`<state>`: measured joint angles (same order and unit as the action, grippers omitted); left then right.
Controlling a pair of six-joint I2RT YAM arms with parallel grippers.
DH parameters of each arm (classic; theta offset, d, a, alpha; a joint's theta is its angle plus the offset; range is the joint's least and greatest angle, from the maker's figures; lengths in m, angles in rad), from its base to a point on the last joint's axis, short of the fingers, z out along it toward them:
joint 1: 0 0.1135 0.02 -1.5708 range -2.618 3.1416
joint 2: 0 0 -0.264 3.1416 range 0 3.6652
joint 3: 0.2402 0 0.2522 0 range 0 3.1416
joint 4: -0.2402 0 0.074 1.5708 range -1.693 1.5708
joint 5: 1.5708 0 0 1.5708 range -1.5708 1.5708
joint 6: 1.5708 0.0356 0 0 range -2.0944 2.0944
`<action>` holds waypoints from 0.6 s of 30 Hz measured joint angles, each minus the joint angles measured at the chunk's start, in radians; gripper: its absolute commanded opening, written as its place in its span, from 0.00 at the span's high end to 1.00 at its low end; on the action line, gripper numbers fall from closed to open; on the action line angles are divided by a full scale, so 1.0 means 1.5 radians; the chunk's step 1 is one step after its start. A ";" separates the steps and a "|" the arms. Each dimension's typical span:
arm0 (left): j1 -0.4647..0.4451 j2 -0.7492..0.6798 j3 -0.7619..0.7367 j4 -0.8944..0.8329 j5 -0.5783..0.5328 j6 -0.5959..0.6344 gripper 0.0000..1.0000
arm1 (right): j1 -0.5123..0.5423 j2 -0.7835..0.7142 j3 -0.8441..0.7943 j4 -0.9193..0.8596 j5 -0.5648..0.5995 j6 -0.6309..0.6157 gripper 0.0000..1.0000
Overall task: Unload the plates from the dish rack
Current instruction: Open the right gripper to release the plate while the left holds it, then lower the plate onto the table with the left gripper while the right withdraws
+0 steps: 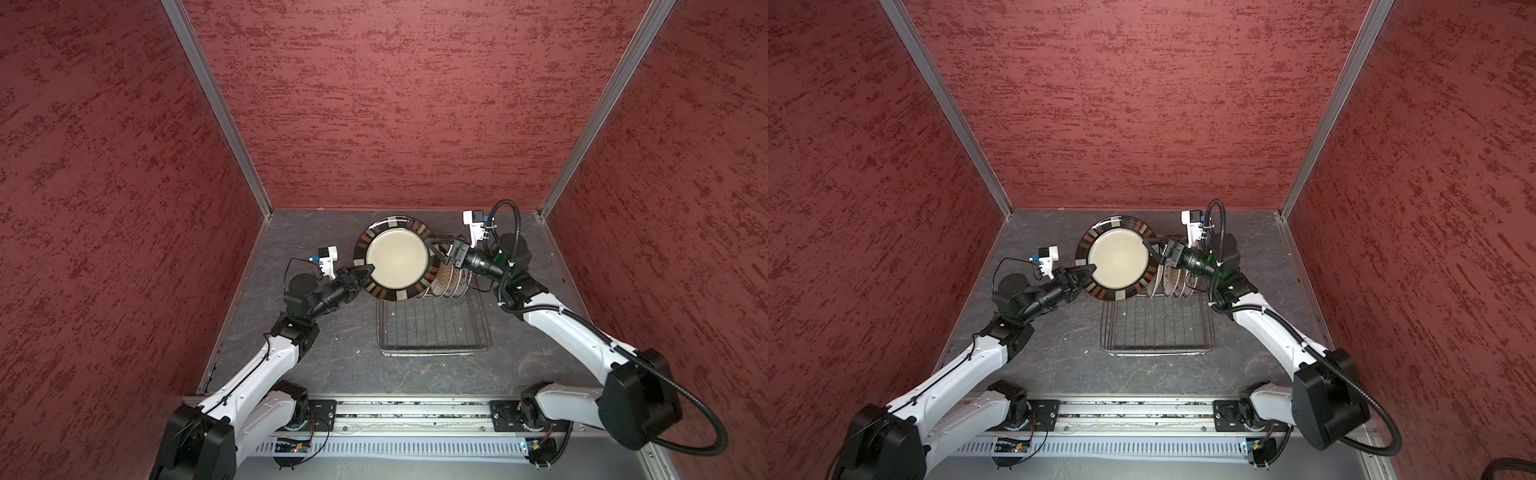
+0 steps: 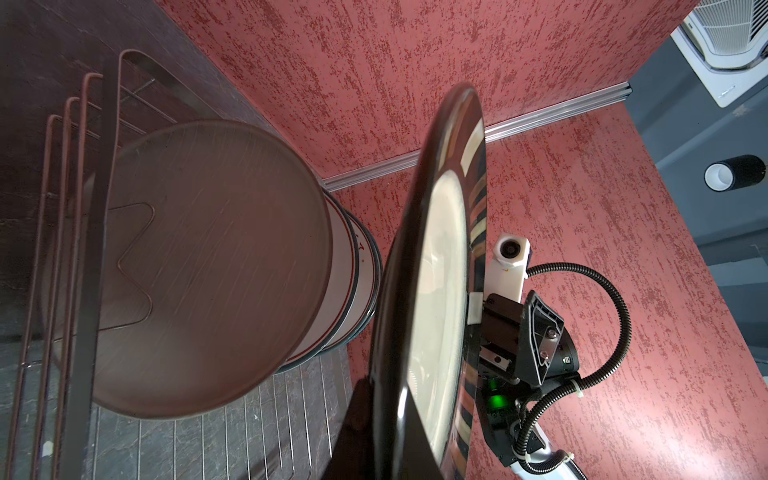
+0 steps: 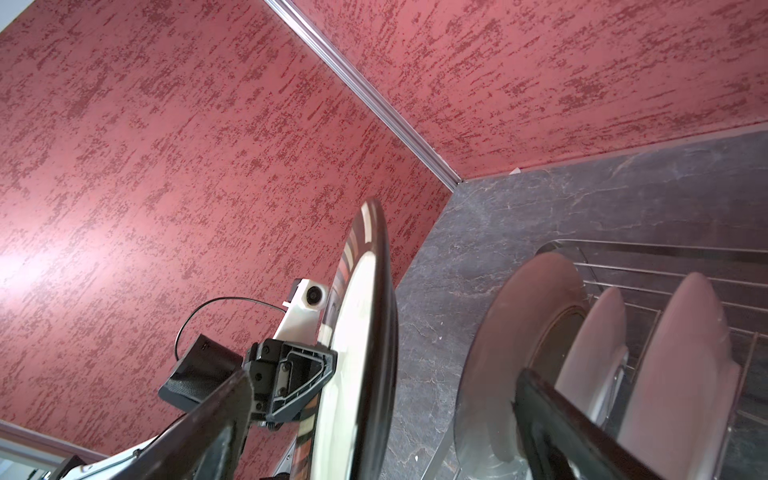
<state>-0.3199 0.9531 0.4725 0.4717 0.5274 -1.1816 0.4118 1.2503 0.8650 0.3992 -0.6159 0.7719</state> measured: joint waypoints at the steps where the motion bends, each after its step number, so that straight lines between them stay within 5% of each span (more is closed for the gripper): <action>1: 0.002 -0.004 0.000 -0.003 0.001 0.000 1.00 | 0.000 -0.013 -0.005 -0.001 0.001 -0.003 0.01; 18: 0.146 -0.054 -0.021 -0.032 0.026 -0.021 1.00 | 0.004 -0.134 -0.040 -0.082 0.082 -0.098 0.01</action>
<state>-0.1005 0.8715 0.4416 0.4244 0.5663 -1.2129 0.4175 1.0492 0.8055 0.2760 -0.4931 0.6250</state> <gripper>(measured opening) 0.101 0.989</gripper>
